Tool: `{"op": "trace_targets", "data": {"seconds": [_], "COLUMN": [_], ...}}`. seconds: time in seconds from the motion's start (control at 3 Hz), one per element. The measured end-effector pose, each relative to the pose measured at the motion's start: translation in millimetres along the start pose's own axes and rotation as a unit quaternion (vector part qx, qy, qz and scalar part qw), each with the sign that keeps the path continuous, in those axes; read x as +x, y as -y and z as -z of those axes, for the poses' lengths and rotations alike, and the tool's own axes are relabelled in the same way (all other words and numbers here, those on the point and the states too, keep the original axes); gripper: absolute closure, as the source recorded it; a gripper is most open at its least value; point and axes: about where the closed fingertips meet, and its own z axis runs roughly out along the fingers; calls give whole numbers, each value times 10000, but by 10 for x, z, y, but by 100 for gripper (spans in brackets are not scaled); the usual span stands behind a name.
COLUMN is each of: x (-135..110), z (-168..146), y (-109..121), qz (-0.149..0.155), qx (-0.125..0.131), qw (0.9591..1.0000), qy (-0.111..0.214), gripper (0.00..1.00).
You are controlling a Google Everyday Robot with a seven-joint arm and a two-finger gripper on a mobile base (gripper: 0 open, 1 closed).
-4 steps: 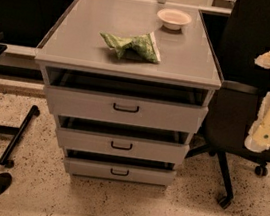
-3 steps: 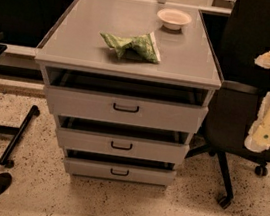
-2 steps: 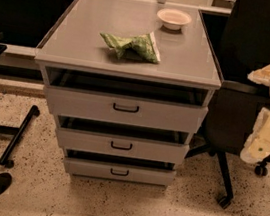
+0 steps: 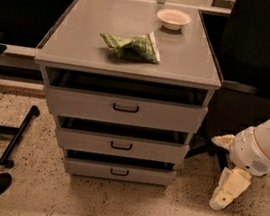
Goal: Open bottom drawer
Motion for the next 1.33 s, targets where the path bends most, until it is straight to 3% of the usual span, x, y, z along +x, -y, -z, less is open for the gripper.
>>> {"op": "trace_targets", "data": {"seconds": [0.33,0.67,1.0,1.33], "x": [0,61,186,207], "z": [0,-381,-1369,-2154], "y": [0,12,-122,-205], "qz": [0,-62,-119,-141], "qx": [0,-9,-316,-367], "qw": [10000,9999,9980,9968], "qy": [0,149,531,694], "gripper": [0,0,0,0]}}
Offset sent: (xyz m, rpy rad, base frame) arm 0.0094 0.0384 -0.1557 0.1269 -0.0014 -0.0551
